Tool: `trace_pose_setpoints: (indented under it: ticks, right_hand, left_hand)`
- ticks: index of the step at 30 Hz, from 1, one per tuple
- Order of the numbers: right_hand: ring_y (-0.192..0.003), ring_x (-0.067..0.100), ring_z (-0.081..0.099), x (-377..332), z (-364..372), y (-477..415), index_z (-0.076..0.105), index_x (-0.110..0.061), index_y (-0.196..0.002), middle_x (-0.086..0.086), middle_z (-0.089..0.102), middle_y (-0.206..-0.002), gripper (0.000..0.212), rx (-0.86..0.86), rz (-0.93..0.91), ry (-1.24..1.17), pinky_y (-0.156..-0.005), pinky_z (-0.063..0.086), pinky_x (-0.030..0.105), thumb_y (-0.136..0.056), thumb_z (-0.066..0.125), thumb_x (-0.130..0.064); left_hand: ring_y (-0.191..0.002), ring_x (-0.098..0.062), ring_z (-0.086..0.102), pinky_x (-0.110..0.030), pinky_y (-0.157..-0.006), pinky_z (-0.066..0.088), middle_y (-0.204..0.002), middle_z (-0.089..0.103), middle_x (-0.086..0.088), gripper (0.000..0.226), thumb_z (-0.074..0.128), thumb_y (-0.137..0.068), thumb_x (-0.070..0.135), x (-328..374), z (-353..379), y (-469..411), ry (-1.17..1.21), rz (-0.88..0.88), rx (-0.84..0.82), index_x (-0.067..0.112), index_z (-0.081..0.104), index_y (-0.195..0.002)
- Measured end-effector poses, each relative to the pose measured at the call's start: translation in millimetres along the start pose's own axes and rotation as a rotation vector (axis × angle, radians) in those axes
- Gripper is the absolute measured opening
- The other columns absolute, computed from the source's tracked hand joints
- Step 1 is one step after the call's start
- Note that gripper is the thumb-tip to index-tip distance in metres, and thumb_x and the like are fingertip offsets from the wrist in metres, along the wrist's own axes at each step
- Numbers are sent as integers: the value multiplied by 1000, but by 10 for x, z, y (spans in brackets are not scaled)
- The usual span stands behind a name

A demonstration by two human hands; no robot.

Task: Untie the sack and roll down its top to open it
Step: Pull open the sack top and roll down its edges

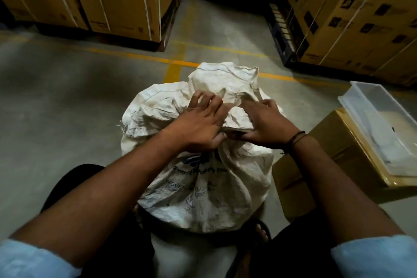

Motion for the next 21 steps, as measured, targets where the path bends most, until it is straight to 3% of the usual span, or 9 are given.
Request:
trace_pose_setpoints:
  ticks: [2,4,7,9,12,14,17,19,21]
  right_hand:
    - [-94,23,59,-18,-11,14,52,-17,-113,0,62,-99,79,71,-27,124,-98,30,40,-70,58,-82]
    - [-84,21,54,-89,-31,32,49,-14,-106,-3,55,-91,82,101,-54,143,-94,33,40,-67,59,-85]
    - [-79,11,39,-162,19,69,39,-21,-99,-11,41,-88,65,17,-110,-4,-83,36,37,-77,57,-80]
    - [-95,15,48,-172,129,110,46,-21,-114,-6,53,-105,58,-140,-119,-175,-88,40,40,-82,61,-67]
    - [-110,19,55,-99,195,161,48,-27,-136,1,59,-124,69,-204,-81,-179,-91,47,36,-76,74,-47]
    - [-100,23,60,-68,66,150,55,-26,-129,2,61,-117,61,-80,-60,-47,-74,50,32,-74,76,-42]
    - [-76,34,60,-193,-339,191,64,-12,-99,10,60,-98,23,326,-163,215,-51,43,36,-80,69,-25]
    - [-68,32,56,-287,-533,311,68,-8,-93,13,62,-90,9,577,-243,334,-49,41,37,-87,64,-13]
    - [-67,30,57,-272,-607,438,72,-10,-96,12,64,-86,13,730,-243,381,-50,43,37,-91,60,-9]
  left_hand:
    - [-143,-33,20,-50,-122,10,-150,26,-15,75,28,-97,59,-67,46,-18,169,-21,-148,18,9,-158]
    - [-145,-29,19,-46,-120,17,-156,20,-11,68,30,-103,55,-112,82,-23,315,-46,-266,26,5,-160]
    - [-127,-26,44,-36,-96,39,-140,42,-7,56,52,-99,47,-140,-33,-17,330,-32,-166,25,35,-147]
    - [-116,-22,55,-34,-81,42,-128,55,1,49,65,-90,49,-161,-78,2,298,-48,-99,26,49,-131]
    - [-112,-22,60,-34,-79,46,-125,63,6,45,70,-84,47,-99,-93,-5,223,-63,-30,30,54,-122]
    - [-106,-27,63,-36,-75,48,-125,63,4,45,70,-82,37,-8,-124,-42,167,-61,22,28,51,-123]
    - [-95,-34,63,-37,-67,46,-123,55,0,51,68,-80,32,-4,-176,-111,229,-140,102,25,44,-124]
    - [-94,-32,63,-39,-71,51,-119,55,-1,53,68,-79,38,-32,-131,-147,413,-156,40,28,40,-123]
    - [-92,-20,64,-37,-75,53,-109,62,4,51,64,-82,62,-18,-82,-132,629,-143,-90,35,39,-118]
Point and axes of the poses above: each hand's wrist, its own y-axis away from the middle knuckle, its own z-axis out of the palm, x = y × z, the point moved 9 cm from there along -y, towards the middle knuckle
